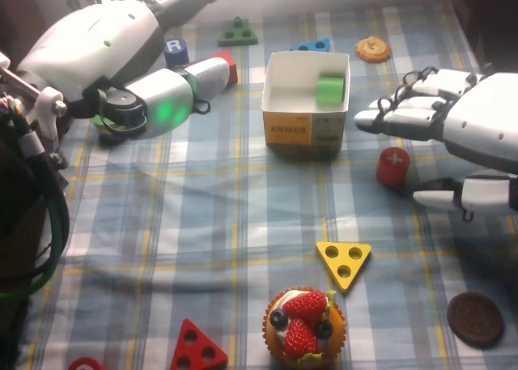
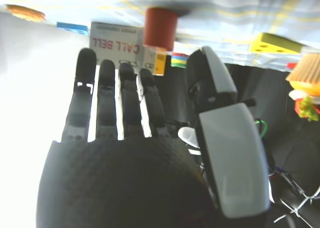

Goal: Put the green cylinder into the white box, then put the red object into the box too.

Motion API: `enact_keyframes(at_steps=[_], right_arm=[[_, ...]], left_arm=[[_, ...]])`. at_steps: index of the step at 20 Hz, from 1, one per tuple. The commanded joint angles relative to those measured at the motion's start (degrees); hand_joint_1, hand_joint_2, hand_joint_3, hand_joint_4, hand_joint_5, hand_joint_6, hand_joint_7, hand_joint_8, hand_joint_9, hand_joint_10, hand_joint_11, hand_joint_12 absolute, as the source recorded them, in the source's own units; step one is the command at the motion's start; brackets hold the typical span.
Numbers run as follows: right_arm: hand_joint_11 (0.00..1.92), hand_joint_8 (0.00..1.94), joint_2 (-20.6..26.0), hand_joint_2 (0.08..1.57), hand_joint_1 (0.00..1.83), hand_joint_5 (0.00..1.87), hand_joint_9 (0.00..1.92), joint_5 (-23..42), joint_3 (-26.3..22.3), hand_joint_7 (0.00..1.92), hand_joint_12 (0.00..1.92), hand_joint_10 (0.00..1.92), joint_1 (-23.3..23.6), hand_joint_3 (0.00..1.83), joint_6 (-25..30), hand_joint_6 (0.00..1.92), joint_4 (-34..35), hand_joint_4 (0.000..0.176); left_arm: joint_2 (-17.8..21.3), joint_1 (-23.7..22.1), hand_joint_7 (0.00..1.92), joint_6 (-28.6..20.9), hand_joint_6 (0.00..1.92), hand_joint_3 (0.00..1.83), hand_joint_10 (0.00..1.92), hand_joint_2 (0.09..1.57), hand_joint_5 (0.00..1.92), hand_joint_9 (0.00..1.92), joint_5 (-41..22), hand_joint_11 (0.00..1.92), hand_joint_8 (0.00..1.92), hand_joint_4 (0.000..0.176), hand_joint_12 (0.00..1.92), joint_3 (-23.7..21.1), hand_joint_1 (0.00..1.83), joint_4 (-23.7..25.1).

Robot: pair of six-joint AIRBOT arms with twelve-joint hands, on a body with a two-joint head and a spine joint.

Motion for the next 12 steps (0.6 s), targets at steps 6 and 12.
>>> enact_keyframes(at_steps=[6,12], right_arm=[[0.0,0.07,-1.42,1.31,0.86,0.4,0.07,4.65,1.13,0.5,1.41,0.9,1.38,0.0,0.24,0.09,0.32,0.0],[0.13,1.41,-0.57,1.25,1.17,0.69,0.47,5.98,0.59,0.82,1.92,1.61,2.29,0.0,0.37,1.34,0.15,0.0]], left_arm=[[0.36,-0.39,0.12,-0.09,0.0,0.0,0.01,1.49,0.16,0.01,-6.7,0.0,0.0,0.034,0.22,-0.16,0.15,1.79],[0.77,0.5,0.13,-0.09,0.0,0.0,0.02,1.48,0.17,0.03,-7.68,0.0,0.01,0.041,0.27,-0.34,0.13,0.91]])
